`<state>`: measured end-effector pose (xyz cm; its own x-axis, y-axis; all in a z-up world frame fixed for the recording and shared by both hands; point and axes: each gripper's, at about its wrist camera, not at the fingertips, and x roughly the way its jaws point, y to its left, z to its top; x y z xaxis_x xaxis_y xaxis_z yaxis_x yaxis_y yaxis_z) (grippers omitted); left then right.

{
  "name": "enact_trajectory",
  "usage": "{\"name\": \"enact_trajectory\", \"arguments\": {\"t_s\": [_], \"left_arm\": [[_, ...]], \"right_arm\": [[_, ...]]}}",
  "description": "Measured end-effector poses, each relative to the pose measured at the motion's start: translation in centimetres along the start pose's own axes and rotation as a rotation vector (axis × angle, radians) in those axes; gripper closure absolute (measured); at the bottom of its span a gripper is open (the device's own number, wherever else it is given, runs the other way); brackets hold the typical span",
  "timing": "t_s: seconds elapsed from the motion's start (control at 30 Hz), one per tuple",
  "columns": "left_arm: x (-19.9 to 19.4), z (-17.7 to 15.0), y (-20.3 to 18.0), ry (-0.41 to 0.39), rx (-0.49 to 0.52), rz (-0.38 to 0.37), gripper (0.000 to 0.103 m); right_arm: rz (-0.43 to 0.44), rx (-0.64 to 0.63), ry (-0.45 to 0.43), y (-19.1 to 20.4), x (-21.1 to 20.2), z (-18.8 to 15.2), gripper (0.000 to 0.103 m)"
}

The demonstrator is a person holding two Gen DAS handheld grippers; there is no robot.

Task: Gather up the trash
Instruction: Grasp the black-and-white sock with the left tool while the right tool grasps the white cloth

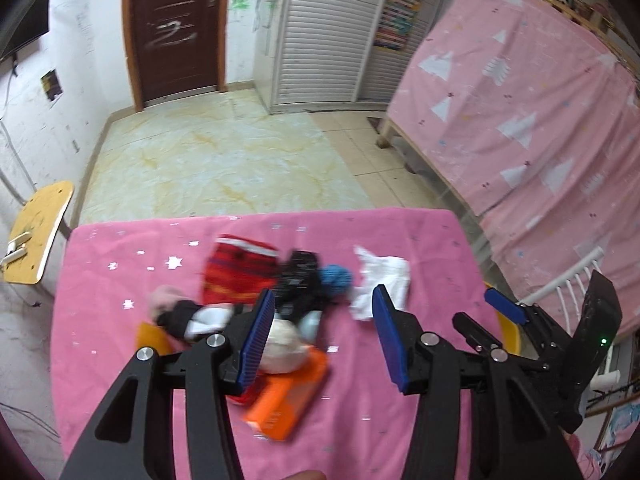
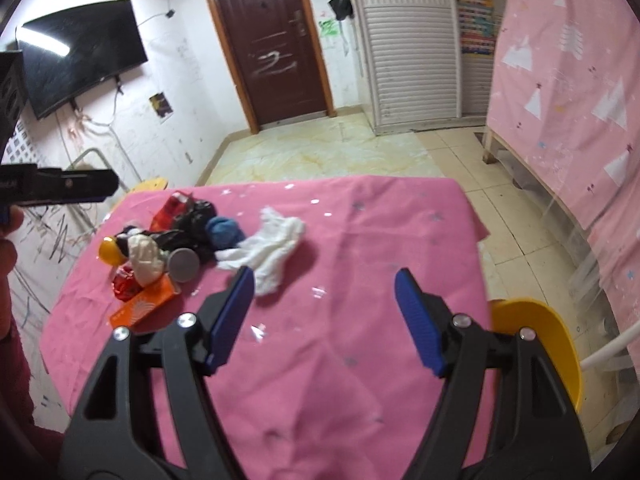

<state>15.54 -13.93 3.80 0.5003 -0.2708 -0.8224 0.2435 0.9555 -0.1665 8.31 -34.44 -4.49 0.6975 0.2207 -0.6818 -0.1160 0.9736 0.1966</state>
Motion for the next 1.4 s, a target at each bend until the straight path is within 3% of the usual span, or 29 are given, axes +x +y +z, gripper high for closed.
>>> {"name": "enact_trajectory", "arguments": {"t_s": [0.4,0.63,0.77,0.93,1.23,1.4], "left_arm": [[2.1,0.0,6.8,0.073,-0.027,0.039,0.060],[4.6,-0.9,7.9,0.130,-0.014,0.041,0.059],[5.7,-1.1,8.2,0.151,0.007,0.040,0.052],[6.7,-1.6,8.1,0.148,0.044,0.062,0.053],[6.3,-1.7,8.3,0.116,0.057,0.079,0.075],[5.6,-1.4,8.7,0.099,0.039,0.063,0.081]], "right_arm": [[0.001,-0.056,0.057,3.2,3.0,1.0,0.033],[-0.013,-0.063,0.077,3.8,4.1,1.5,0.033],[-0.021,-0.060,0.085,3.8,4.8,2.0,0.033],[-0.029,-0.062,0.097,4.0,5.7,2.2,0.033],[-0.046,-0.062,0.119,3.8,7.0,2.8,0.033],[-0.057,-0.068,0.144,3.8,8.3,3.2,0.033]]}}
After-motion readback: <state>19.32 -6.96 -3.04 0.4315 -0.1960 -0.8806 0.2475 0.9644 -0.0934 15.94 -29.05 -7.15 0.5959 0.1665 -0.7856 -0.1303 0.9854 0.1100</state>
